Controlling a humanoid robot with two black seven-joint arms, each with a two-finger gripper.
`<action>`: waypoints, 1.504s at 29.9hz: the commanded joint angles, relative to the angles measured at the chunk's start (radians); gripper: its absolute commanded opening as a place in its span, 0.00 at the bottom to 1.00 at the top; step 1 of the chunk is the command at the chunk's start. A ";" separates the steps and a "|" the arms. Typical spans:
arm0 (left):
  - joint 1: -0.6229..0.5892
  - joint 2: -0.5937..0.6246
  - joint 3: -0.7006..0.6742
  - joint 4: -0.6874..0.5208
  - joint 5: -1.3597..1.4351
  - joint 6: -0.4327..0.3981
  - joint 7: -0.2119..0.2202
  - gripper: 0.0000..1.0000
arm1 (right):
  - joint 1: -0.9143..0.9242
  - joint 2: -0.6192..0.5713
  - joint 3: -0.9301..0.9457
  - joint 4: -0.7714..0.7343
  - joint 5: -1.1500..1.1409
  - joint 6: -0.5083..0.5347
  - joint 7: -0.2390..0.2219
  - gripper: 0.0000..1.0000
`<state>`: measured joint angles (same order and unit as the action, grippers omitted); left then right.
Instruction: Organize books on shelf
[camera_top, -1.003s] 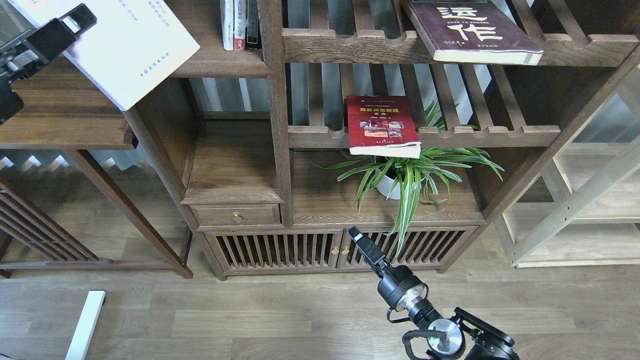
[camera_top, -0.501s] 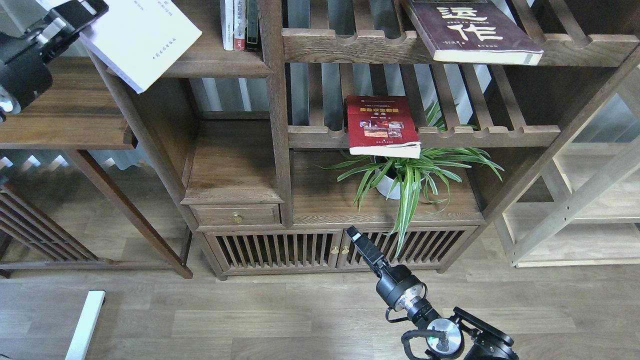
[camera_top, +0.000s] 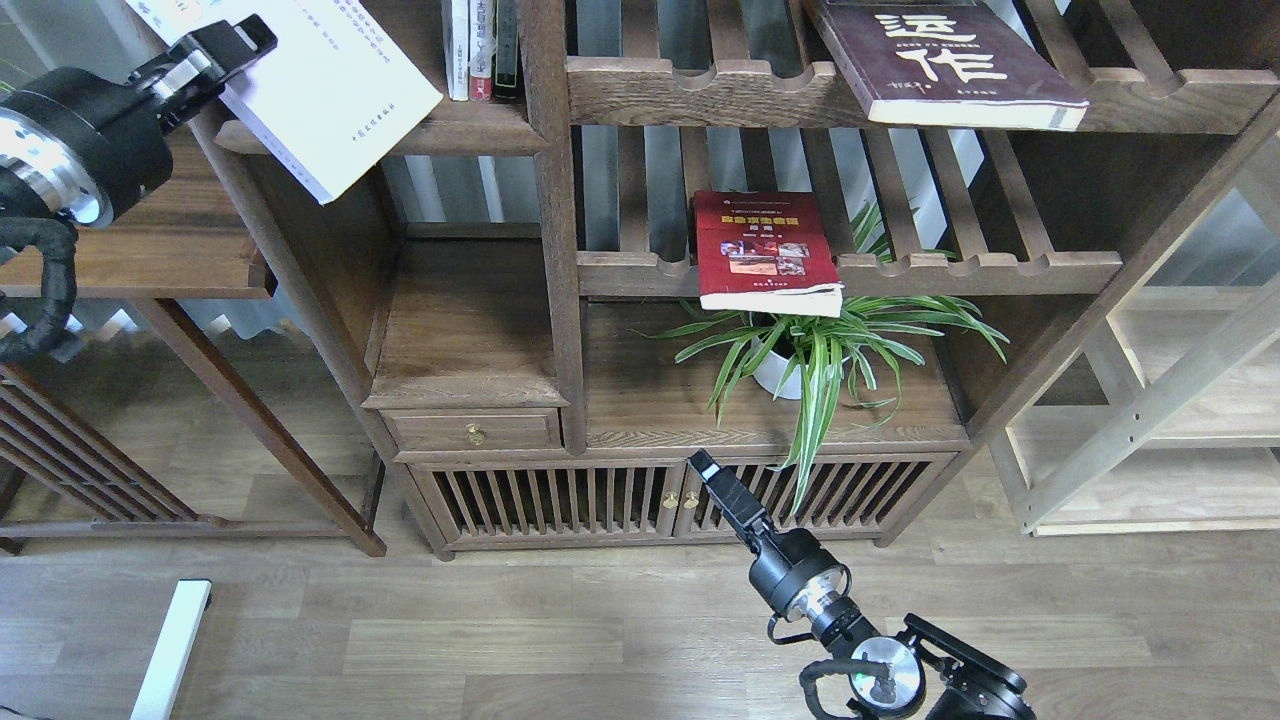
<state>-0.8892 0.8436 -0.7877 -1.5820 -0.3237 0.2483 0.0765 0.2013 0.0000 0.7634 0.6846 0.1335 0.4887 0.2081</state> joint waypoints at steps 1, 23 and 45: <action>-0.039 -0.018 0.004 0.023 0.018 0.011 0.038 0.04 | -0.003 0.000 0.001 0.004 0.000 0.000 -0.001 0.99; -0.284 -0.182 0.015 0.287 0.247 0.016 0.256 0.04 | -0.069 0.000 0.010 0.095 -0.005 0.000 -0.003 0.99; -0.481 -0.345 0.143 0.620 0.380 -0.055 0.295 0.03 | -0.102 0.000 0.037 0.122 -0.008 0.000 -0.001 0.99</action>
<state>-1.3456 0.5184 -0.6886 -0.9863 0.0540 0.1996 0.3707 0.1047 0.0000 0.7990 0.8067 0.1258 0.4887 0.2068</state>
